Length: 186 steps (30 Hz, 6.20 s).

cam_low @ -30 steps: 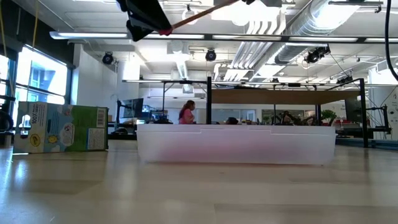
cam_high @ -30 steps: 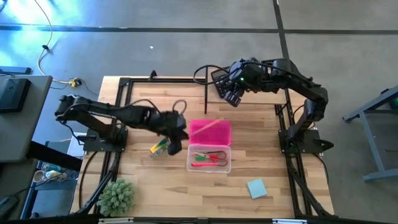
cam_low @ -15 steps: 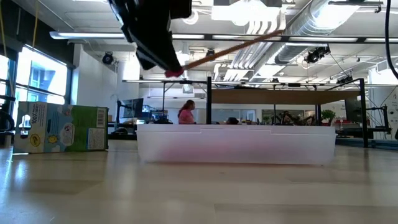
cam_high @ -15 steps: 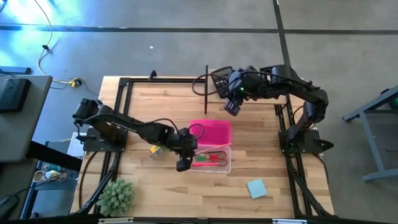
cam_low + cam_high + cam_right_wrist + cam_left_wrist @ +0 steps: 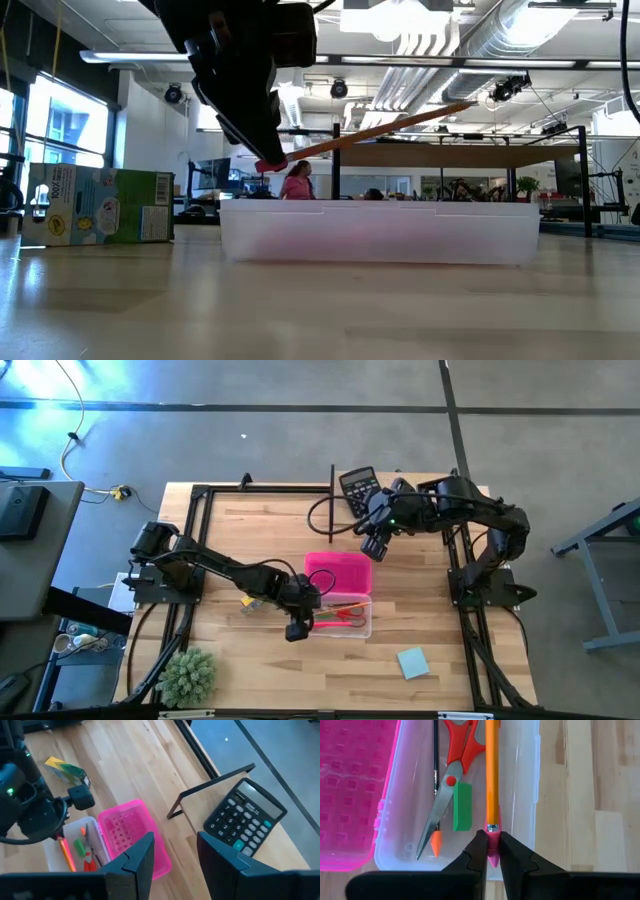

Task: Pack school essentials
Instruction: Put the yellow pencil into the supply box, then put the sticky notes into the supply box

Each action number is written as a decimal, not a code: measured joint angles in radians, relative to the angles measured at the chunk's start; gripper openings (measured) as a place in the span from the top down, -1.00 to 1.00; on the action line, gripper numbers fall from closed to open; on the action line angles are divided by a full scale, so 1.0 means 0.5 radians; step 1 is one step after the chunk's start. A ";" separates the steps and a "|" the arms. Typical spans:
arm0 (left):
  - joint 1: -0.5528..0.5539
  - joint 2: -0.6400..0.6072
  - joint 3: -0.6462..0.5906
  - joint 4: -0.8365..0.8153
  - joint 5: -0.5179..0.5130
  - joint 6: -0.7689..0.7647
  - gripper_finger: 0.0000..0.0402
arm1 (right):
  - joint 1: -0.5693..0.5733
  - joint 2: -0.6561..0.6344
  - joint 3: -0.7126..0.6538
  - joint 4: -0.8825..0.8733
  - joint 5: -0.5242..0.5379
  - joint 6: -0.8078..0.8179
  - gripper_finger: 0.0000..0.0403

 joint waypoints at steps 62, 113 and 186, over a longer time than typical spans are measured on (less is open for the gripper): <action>-0.193 -1.655 -1.223 0.758 -0.334 -0.053 0.76 | 0.891 -0.419 -1.760 0.395 -0.101 1.293 0.32; -0.193 -3.321 -2.084 0.573 -0.598 0.316 1.00 | 1.382 -0.463 -2.197 0.778 -0.297 2.240 0.32; -0.193 -3.297 -2.084 0.620 -1.356 -0.017 1.00 | 1.749 -0.082 -2.470 1.399 -0.562 0.757 -0.97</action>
